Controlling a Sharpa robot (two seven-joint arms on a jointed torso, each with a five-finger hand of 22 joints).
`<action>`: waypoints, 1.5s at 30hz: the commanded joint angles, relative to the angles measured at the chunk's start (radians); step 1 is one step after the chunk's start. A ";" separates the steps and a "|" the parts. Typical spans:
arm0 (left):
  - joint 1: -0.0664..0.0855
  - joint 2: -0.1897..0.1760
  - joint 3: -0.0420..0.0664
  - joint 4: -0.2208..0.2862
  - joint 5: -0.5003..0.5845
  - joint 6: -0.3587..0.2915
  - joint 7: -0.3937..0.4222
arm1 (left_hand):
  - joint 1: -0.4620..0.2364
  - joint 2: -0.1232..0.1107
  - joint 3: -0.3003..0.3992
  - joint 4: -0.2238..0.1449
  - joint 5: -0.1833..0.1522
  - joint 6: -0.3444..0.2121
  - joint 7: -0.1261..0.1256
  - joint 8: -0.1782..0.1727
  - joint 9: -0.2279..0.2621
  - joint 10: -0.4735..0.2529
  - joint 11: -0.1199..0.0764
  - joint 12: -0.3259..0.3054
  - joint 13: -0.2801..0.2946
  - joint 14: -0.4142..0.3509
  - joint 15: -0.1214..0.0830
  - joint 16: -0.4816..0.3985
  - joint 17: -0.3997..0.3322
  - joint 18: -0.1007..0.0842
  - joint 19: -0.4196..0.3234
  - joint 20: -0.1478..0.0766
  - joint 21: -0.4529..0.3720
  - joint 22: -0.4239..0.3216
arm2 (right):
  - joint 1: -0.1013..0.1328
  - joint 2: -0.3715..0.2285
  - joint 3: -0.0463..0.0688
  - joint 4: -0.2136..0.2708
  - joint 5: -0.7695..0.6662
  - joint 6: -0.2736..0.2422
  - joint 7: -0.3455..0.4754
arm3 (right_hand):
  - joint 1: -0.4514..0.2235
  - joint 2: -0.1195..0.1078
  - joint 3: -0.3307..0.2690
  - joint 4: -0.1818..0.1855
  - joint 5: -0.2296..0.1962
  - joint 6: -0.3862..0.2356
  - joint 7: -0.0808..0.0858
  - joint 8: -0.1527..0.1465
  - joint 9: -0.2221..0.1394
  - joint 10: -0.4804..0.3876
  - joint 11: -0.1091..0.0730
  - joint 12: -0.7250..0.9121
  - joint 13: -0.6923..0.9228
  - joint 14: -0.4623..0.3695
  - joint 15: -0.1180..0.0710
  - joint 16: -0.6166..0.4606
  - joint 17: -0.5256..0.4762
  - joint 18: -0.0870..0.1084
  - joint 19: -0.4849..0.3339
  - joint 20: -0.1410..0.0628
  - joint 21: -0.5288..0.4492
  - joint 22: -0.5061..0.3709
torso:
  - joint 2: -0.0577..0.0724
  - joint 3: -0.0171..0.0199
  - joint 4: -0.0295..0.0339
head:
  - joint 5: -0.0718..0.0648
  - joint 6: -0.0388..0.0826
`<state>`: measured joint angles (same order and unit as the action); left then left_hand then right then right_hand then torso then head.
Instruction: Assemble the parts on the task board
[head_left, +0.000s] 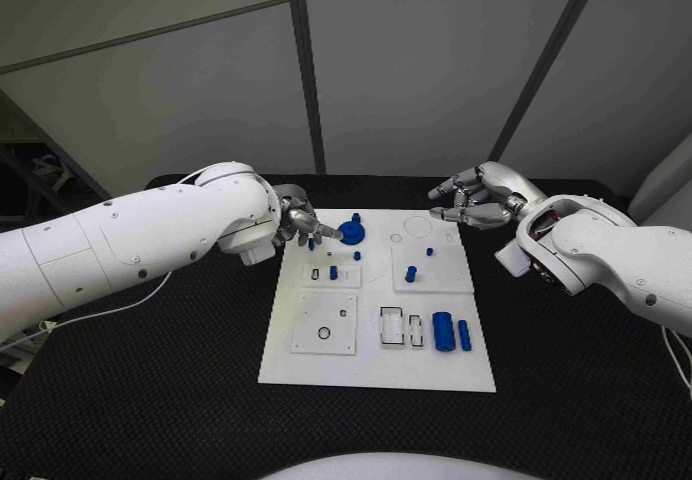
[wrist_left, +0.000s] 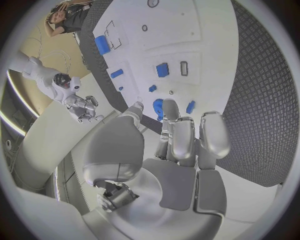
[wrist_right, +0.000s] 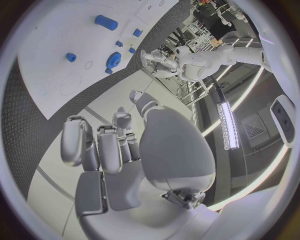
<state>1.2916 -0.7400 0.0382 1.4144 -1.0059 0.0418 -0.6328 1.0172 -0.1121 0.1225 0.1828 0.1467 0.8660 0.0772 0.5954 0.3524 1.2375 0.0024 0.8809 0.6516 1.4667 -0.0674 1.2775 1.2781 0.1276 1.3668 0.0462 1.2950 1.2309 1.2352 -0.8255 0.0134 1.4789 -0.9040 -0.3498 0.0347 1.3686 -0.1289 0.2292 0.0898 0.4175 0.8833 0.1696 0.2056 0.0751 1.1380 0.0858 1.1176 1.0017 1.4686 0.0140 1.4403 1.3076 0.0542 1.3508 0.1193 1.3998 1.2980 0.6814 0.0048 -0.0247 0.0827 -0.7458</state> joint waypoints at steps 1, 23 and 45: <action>0.016 0.013 0.007 -0.046 0.029 0.079 0.037 | 0.021 0.008 -0.018 0.004 0.003 0.000 0.006 -0.018 -0.016 -0.011 0.003 -0.006 -0.016 0.026 0.011 -0.004 -0.002 -0.041 -0.006 0.005 -0.009 -0.007 | 0.002 0.001 0.001 -0.002 -0.002 0.008 0.005 | -0.010 0.000 0.000 0.006 0.006 0.004 0.001 0.004 -0.001 -0.004 -0.004 -0.005 -0.001 0.049 -0.007 -0.005 0.059 0.015 -0.006 -0.001 -0.005 -0.001 | 0.000 0.0005 -0.0012 | 0.002 0.004; 0.042 0.180 0.006 -0.399 -0.053 0.254 0.053 | 0.055 0.036 -0.068 0.029 0.003 0.028 0.007 -0.040 -0.047 -0.023 0.005 -0.007 -0.043 0.023 0.014 -0.010 -0.008 -0.038 -0.008 0.012 -0.021 -0.012 | 0.002 0.013 0.001 -0.009 -0.002 0.014 0.006 | -0.009 0.000 0.000 0.006 0.006 0.004 0.000 0.004 -0.001 -0.003 -0.004 -0.005 -0.001 0.049 -0.007 -0.005 0.059 0.015 -0.007 -0.001 -0.005 -0.001 | 0.000 0.0007 -0.0018 | 0.018 0.000; 0.022 0.203 -0.018 -0.440 -0.060 0.271 0.067 | 0.077 0.053 -0.077 0.031 0.005 0.037 0.006 -0.044 -0.054 -0.027 0.005 -0.004 -0.049 0.021 0.013 -0.013 -0.011 -0.039 -0.007 0.012 -0.022 -0.010 | 0.002 0.015 0.001 -0.010 -0.002 0.016 0.007 | -0.009 0.002 0.000 0.006 0.007 0.004 0.000 0.004 -0.002 -0.002 -0.004 -0.004 0.000 0.049 -0.007 -0.004 0.061 0.015 -0.006 -0.001 -0.005 -0.001 | 0.001 0.0007 -0.0011 | 0.015 -0.003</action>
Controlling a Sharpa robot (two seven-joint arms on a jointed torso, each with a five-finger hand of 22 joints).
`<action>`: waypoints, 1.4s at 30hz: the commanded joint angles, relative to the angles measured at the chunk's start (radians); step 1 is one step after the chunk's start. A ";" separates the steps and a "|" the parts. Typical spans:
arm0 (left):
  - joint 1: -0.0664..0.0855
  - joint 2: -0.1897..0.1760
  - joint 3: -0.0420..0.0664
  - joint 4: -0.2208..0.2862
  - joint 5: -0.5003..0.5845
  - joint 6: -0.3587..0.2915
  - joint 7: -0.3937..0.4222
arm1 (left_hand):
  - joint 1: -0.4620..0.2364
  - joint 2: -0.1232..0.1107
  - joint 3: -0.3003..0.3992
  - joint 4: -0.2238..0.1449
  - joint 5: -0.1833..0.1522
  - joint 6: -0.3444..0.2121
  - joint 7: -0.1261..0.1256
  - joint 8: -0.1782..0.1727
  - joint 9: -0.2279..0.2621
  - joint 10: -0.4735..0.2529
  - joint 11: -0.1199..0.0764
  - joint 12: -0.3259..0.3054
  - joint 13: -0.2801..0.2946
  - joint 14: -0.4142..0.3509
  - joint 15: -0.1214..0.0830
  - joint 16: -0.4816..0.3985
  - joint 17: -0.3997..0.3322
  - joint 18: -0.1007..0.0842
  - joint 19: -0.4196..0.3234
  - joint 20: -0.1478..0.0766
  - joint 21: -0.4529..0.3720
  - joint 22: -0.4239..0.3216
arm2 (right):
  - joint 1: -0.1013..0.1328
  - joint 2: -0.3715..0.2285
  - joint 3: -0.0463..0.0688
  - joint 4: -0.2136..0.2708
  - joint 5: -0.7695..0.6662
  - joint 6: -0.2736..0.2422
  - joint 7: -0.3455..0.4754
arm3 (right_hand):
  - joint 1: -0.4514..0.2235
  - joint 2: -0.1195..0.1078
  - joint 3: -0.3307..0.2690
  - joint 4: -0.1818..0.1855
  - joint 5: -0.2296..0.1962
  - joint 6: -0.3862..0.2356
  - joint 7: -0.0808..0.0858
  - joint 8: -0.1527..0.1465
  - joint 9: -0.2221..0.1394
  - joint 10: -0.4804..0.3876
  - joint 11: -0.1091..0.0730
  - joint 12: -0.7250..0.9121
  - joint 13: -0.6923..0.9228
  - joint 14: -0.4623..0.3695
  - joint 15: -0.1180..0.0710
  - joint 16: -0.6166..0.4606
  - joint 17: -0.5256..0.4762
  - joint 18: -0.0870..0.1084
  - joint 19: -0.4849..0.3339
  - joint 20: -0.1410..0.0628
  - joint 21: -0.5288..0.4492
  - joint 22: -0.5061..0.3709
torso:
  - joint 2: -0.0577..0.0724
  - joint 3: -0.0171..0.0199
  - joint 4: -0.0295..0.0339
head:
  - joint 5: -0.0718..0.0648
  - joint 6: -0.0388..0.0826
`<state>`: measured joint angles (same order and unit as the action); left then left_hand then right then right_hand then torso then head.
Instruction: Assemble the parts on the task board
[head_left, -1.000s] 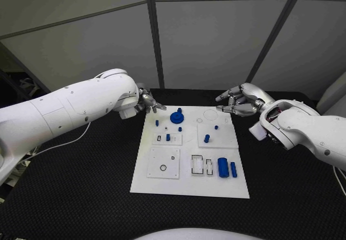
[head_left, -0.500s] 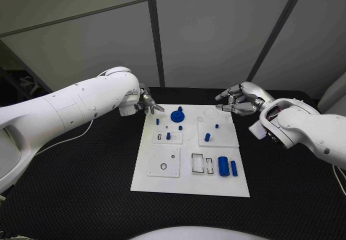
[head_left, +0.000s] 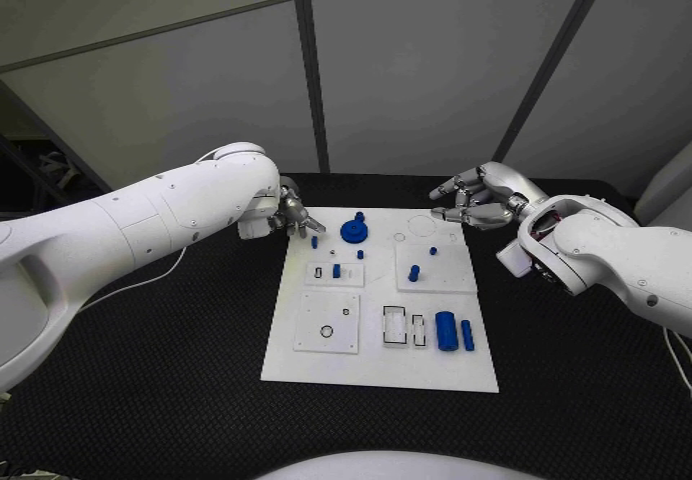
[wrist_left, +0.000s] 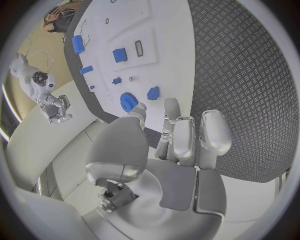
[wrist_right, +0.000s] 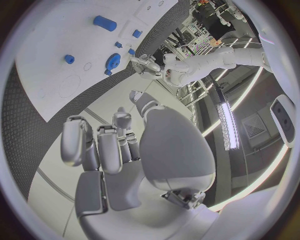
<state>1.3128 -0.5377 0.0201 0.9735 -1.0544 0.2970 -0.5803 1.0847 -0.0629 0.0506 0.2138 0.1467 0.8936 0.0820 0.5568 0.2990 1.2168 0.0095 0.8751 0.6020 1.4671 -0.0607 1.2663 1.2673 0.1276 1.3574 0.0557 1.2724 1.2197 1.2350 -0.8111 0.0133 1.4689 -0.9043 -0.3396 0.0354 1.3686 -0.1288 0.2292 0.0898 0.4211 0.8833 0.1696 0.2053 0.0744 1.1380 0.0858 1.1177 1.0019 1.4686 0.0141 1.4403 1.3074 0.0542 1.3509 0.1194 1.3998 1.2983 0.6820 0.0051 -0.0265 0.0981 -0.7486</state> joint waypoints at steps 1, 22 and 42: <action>0.000 0.000 0.000 0.001 -0.012 0.016 0.015 | 0.013 0.007 -0.006 0.000 0.005 0.014 0.000 -0.005 -0.002 -0.005 -0.003 0.005 0.003 0.020 0.006 -0.001 0.001 -0.039 0.003 0.002 0.002 0.003 | 0.002 0.001 0.001 0.000 -0.002 0.006 0.006 | -0.009 0.001 0.000 0.006 0.004 0.004 0.000 0.005 -0.001 -0.002 -0.004 -0.004 0.000 0.049 -0.007 -0.004 0.061 0.015 -0.006 -0.001 -0.005 -0.001 | 0.000 0.0005 0.0006 | 0.000 0.000; -0.003 -0.002 -0.002 0.024 -0.012 0.042 0.020 | 0.039 0.025 -0.018 -0.001 0.006 0.040 -0.007 0.001 -0.006 -0.001 -0.009 0.017 0.004 0.022 0.002 0.003 0.004 -0.040 0.008 -0.001 0.006 0.011 | 0.002 0.003 0.001 -0.001 -0.002 0.008 0.005 | -0.009 0.001 0.000 0.006 0.004 0.004 0.000 0.005 -0.001 -0.002 -0.004 -0.004 0.000 0.049 -0.007 -0.004 0.061 0.015 -0.006 -0.001 -0.005 -0.001 | 0.000 0.0001 0.0001 | -0.003 -0.006; -0.003 -0.003 -0.002 0.023 0.000 0.053 0.029 | 0.138 0.094 0.025 -0.041 0.005 0.056 -0.017 -0.002 -0.018 -0.002 -0.018 0.020 -0.009 0.023 -0.005 0.005 0.005 -0.041 0.010 -0.008 0.004 0.017 | 0.002 0.005 0.001 -0.005 -0.002 0.008 0.004 | -0.008 0.004 0.002 0.007 0.006 0.004 0.000 0.006 -0.001 -0.002 -0.005 -0.004 -0.001 0.049 -0.008 -0.006 0.060 0.015 -0.006 -0.001 -0.006 -0.002 | 0.000 0.0005 0.0000 | -0.001 -0.007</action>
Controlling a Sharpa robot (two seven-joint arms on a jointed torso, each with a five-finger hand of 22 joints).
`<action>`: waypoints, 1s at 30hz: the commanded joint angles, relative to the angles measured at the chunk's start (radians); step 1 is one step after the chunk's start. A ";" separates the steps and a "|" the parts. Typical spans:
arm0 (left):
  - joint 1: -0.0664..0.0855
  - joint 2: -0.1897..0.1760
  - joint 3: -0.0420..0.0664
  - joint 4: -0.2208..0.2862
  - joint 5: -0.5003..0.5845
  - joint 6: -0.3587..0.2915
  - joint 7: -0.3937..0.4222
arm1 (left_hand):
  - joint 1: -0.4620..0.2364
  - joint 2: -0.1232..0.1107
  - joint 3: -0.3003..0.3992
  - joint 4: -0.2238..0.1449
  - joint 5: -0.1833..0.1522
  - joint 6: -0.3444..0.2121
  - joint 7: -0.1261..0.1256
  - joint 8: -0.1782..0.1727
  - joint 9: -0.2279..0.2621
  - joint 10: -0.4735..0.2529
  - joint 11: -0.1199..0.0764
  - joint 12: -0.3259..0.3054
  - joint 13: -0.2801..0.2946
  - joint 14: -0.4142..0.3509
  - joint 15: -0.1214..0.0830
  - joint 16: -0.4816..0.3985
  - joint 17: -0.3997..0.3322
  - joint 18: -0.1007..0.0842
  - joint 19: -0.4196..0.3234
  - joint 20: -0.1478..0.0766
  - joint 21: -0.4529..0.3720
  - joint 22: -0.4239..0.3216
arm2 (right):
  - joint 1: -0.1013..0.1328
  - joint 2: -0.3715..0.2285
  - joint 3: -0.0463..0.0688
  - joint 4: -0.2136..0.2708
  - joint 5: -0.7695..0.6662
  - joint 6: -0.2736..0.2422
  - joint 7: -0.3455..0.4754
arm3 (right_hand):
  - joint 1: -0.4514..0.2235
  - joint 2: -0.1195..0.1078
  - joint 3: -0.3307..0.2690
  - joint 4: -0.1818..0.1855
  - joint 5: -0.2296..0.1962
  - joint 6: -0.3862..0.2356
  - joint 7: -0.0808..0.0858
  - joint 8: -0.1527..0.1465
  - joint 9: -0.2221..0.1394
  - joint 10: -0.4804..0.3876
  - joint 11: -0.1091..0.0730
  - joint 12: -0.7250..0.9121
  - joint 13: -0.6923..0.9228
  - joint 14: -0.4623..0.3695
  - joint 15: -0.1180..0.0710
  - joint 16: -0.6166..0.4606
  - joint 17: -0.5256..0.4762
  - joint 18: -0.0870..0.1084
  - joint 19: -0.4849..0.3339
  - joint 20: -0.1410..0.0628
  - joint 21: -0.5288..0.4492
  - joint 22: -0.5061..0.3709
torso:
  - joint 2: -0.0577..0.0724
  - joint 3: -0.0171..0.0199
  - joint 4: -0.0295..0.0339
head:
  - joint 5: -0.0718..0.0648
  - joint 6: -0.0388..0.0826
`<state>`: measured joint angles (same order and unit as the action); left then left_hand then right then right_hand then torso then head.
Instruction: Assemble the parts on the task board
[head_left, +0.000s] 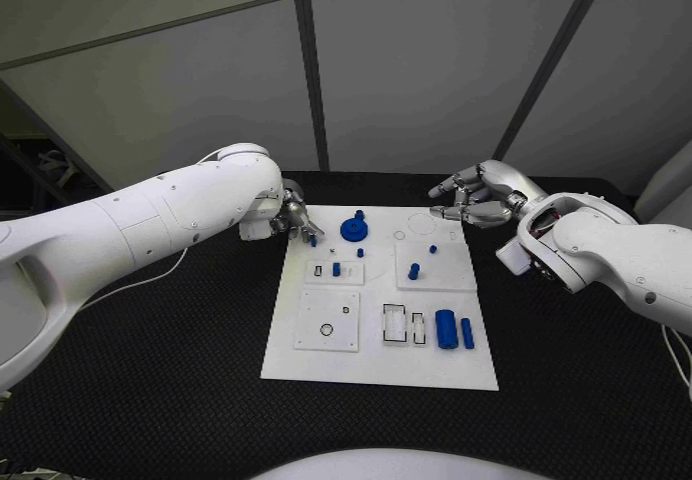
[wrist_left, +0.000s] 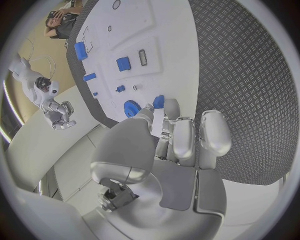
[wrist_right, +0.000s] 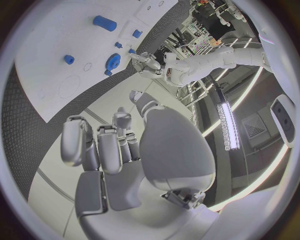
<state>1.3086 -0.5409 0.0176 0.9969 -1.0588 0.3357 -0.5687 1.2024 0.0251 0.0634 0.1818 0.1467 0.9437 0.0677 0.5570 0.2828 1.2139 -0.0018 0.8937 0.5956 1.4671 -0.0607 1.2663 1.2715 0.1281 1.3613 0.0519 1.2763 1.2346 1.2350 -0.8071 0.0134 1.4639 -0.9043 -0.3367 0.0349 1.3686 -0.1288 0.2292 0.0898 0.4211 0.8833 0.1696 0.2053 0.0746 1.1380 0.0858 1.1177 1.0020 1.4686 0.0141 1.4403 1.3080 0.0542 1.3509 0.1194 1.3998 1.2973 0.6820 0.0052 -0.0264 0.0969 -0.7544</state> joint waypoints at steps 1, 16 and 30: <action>0.001 0.000 0.000 0.000 0.011 0.015 0.018 | 0.035 0.013 0.024 -0.018 0.005 0.005 -0.003 -0.004 -0.003 -0.001 -0.008 0.000 -0.005 0.023 -0.006 0.005 0.001 -0.041 0.006 -0.005 0.000 0.002 | 0.002 0.002 0.001 -0.001 -0.002 0.005 0.005 | -0.008 0.004 0.002 0.007 0.006 0.004 0.000 0.006 -0.001 -0.002 -0.005 -0.004 -0.002 0.049 -0.008 -0.006 0.059 0.015 -0.006 -0.001 -0.006 -0.001 | 0.000 0.0002 -0.0001 | 0.000 -0.001; 0.001 -0.008 0.000 0.007 0.043 -0.015 0.024 | 0.122 0.029 0.265 -0.139 -0.042 -0.007 -0.002 0.004 -0.004 -0.004 -0.008 -0.019 -0.043 0.023 -0.005 0.003 -0.001 -0.042 0.008 -0.006 -0.003 0.013 | 0.002 0.003 0.001 -0.003 -0.002 0.006 0.005 | -0.007 0.005 0.002 0.007 0.007 0.004 0.000 0.006 -0.002 -0.001 -0.005 -0.003 0.000 0.049 -0.008 -0.006 0.059 0.015 -0.006 -0.002 -0.006 0.000 | -0.001 0.0001 0.0011 | 0.000 -0.005; 0.001 -0.086 0.000 0.115 0.134 -0.096 0.010 | 0.043 -0.050 0.474 -0.198 -0.029 -0.016 -0.005 0.052 0.035 0.022 -0.012 -0.013 -0.058 0.030 -0.009 0.017 0.011 -0.045 0.019 -0.009 0.005 0.034 | 0.002 0.002 0.001 -0.005 -0.002 0.006 0.006 | -0.006 0.005 0.003 0.007 0.008 0.004 0.000 0.006 -0.002 0.000 -0.005 -0.002 0.000 0.049 -0.008 -0.006 0.059 0.015 -0.006 -0.002 -0.007 -0.001 | -0.001 0.0001 0.0026 | 0.004 -0.004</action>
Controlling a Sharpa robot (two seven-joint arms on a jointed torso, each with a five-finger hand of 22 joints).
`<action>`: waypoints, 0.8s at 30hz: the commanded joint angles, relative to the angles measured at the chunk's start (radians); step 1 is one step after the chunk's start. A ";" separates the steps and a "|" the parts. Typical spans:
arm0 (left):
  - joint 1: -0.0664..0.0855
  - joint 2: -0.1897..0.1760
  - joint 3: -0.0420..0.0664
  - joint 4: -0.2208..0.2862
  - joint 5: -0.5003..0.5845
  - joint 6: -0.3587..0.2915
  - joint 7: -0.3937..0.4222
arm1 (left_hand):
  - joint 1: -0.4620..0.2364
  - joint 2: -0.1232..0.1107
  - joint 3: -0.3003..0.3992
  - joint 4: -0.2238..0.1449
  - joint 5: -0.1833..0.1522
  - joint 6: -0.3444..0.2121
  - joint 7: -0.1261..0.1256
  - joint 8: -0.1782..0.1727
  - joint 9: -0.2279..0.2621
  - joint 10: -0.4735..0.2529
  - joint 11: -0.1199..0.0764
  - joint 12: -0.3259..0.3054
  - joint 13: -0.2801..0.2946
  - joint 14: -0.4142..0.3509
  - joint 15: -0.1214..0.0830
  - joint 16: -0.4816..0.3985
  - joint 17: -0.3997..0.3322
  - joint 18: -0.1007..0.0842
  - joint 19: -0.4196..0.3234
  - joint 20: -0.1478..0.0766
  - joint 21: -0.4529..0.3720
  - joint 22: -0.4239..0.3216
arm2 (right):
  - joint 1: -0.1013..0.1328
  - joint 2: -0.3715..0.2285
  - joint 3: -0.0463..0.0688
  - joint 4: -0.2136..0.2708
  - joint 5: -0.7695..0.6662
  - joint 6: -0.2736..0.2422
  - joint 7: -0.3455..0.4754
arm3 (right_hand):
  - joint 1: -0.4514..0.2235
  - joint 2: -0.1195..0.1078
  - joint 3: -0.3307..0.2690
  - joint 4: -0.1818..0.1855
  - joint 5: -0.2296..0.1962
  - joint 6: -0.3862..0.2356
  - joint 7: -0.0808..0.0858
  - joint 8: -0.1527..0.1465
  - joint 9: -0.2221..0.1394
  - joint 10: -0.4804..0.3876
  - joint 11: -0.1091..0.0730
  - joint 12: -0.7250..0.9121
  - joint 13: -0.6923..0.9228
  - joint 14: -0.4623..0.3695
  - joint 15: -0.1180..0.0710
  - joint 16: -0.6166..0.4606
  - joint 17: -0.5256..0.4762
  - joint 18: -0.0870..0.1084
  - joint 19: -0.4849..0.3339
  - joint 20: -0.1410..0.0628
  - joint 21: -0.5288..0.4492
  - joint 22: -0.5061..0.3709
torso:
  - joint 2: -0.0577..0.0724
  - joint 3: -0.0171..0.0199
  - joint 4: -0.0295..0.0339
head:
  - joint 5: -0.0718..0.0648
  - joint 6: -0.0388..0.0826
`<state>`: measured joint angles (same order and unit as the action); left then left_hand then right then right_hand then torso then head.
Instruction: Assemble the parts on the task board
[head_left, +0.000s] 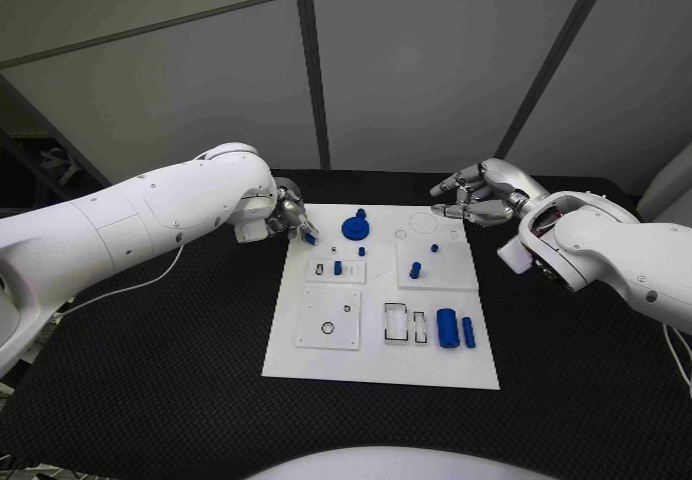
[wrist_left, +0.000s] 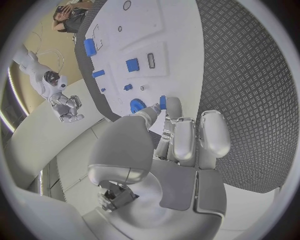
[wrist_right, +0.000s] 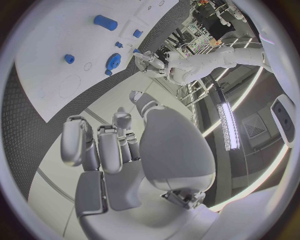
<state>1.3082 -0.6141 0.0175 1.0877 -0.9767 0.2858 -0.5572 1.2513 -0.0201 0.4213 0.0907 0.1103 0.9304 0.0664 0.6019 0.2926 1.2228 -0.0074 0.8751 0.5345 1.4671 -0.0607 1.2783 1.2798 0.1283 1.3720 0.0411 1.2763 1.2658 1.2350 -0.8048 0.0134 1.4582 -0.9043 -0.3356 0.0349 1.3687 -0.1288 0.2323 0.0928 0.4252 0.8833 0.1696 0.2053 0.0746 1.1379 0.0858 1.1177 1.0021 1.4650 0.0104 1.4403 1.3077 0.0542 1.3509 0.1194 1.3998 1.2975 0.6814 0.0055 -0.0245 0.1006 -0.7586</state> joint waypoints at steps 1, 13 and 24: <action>0.001 -0.022 0.000 0.040 0.056 -0.053 -0.004 | -0.010 -0.008 0.126 -0.110 0.009 -0.002 -0.004 0.010 0.027 0.016 -0.007 0.007 0.004 0.030 -0.009 0.006 0.003 -0.046 0.009 0.002 0.006 0.004 | 0.002 0.000 0.001 0.000 -0.002 0.005 0.006 | -0.006 0.005 0.000 0.004 0.003 0.004 0.000 0.006 -0.002 0.000 -0.005 -0.002 0.000 0.053 -0.004 -0.006 0.060 0.015 -0.006 -0.002 -0.007 -0.001 | -0.001 -0.0002 0.0005 | 0.002 0.000; -0.005 -0.118 -0.001 0.211 0.035 -0.122 -0.019 | -0.041 -0.040 0.201 -0.129 0.016 -0.001 -0.008 0.032 0.046 0.038 -0.011 0.018 0.013 0.033 -0.013 0.011 0.008 -0.048 0.018 -0.002 0.014 0.017 | 0.002 -0.002 0.001 -0.001 -0.002 0.005 0.006 | -0.007 0.005 0.000 0.005 0.004 0.004 0.000 0.006 -0.002 -0.001 -0.005 -0.003 -0.002 0.053 -0.004 -0.007 0.058 0.015 -0.007 -0.002 -0.007 -0.002 | -0.001 0.0001 -0.0007 | 0.008 -0.003; -0.029 -0.142 -0.007 0.291 -0.035 -0.151 -0.034 | -0.054 -0.056 0.238 -0.136 0.018 0.000 -0.010 0.042 0.054 0.049 -0.013 0.024 0.020 0.034 -0.015 0.012 0.009 -0.050 0.022 -0.004 0.018 0.025 | 0.002 -0.002 0.001 -0.001 -0.002 0.007 0.007 | -0.007 0.005 0.000 0.005 0.004 0.004 0.000 0.006 -0.002 -0.001 -0.005 -0.003 -0.002 0.053 -0.004 -0.007 0.058 0.015 -0.007 -0.002 -0.007 -0.002 | 0.001 0.0005 -0.0029 | 0.012 -0.003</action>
<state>1.2784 -0.7545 0.0110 1.3728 -0.9688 0.1603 -0.5801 1.1998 -0.0714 0.5399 0.0673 0.1244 0.9327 0.0641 0.6371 0.3351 1.2581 -0.0150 0.8944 0.5535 1.4673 -0.0680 1.2859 1.2871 0.1285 1.3900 0.0377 1.2898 1.2900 1.2350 -0.8065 0.0133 1.4559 -0.9043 -0.3346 0.0352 1.3687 -0.1288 0.2322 0.0928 0.4252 0.8833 0.1696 0.2053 0.0739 1.1379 0.0858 1.1177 1.0021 1.4650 0.0104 1.4403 1.3075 0.0543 1.3509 0.1194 1.3960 1.2961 0.6807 0.0055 -0.0258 0.1117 -0.7619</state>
